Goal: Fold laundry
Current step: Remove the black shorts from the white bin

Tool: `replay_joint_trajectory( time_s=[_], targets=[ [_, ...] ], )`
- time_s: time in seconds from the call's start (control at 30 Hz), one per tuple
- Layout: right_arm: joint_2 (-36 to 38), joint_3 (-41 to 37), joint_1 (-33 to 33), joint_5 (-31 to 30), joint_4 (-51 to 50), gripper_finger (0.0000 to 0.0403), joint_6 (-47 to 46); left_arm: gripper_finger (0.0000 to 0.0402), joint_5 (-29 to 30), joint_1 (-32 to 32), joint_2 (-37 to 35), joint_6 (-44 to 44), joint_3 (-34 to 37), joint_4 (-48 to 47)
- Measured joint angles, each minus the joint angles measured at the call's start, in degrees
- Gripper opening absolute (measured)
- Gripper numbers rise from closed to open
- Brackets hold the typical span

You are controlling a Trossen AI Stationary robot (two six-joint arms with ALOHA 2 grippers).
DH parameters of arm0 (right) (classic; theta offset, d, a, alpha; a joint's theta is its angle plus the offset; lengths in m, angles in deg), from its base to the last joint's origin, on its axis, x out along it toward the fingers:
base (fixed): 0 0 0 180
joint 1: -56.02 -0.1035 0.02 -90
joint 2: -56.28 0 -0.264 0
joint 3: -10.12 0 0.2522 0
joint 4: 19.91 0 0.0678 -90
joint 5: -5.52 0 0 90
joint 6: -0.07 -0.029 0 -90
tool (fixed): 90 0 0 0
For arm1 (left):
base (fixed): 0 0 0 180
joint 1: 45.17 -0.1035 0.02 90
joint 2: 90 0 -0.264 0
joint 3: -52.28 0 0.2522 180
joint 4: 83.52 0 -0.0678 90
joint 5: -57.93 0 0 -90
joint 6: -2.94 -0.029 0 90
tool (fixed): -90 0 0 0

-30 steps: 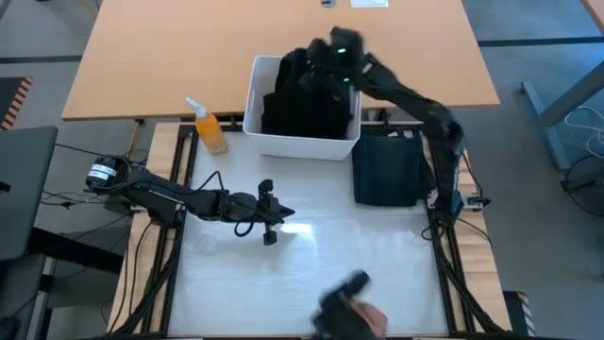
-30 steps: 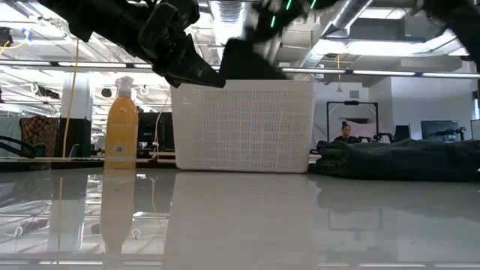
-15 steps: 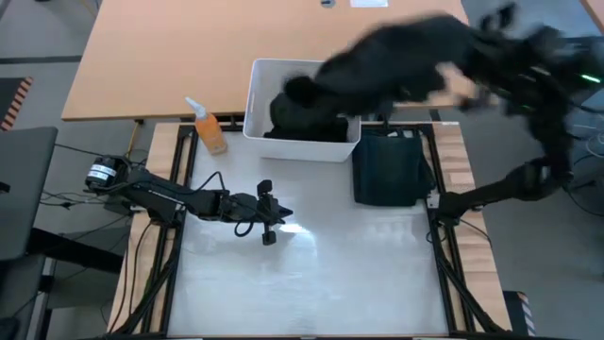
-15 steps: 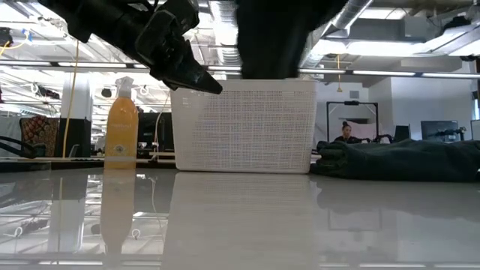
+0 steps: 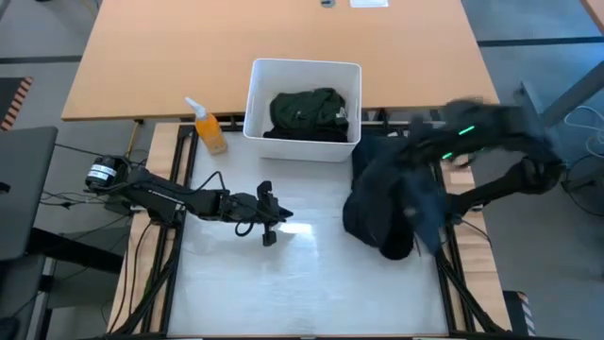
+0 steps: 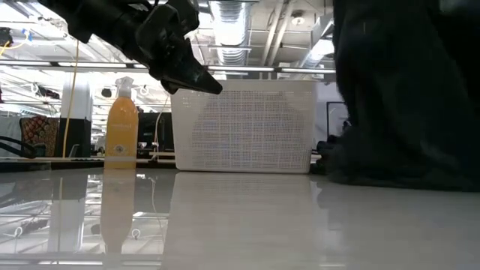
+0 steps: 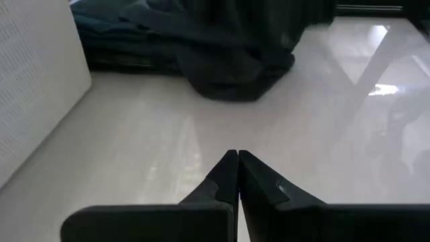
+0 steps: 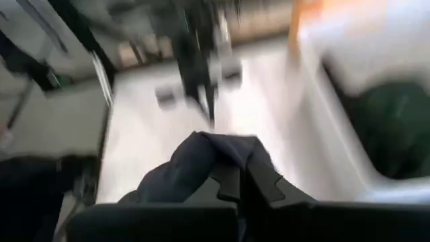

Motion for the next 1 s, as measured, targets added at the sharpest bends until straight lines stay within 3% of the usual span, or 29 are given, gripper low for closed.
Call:
replay_joint_trajectory(
  time_s=[0.23, 0.37, 0.57, 0.7, 0.87, 1.0],
  targets=[
    [-2.78, -18.06, -4.21, 0.79, -2.24, 0.0020, -12.33, 0.0000, -2.23, 1.67, 0.02, 4.46, 0.00, 1.51],
    [-3.24, -24.69, -4.15, -2.26, 0.81, 0.0021, -15.04, 0.0000, -5.48, 4.24, 3.43, 2.94, -0.12, 11.60],
    [-3.67, -27.23, -2.12, -3.04, 6.12, 0.0021, -14.39, 0.0012, -2.57, 7.07, 15.42, 1.41, -3.48, 27.27],
    [-3.06, -26.51, -1.29, -2.97, 6.94, 0.0021, -13.33, 0.0055, 2.01, 7.46, 22.13, 4.81, -8.86, 27.37],
    [-1.57, -26.38, -1.29, -2.99, 8.42, 0.0022, -13.22, 0.0139, 6.23, 7.38, 27.58, 6.82, -15.78, 26.40],
    [-0.62, -26.36, -1.32, -2.99, 8.41, 0.0022, -13.22, 0.0198, 8.86, 7.41, 29.59, 7.46, -22.03, 20.01]
  ],
)
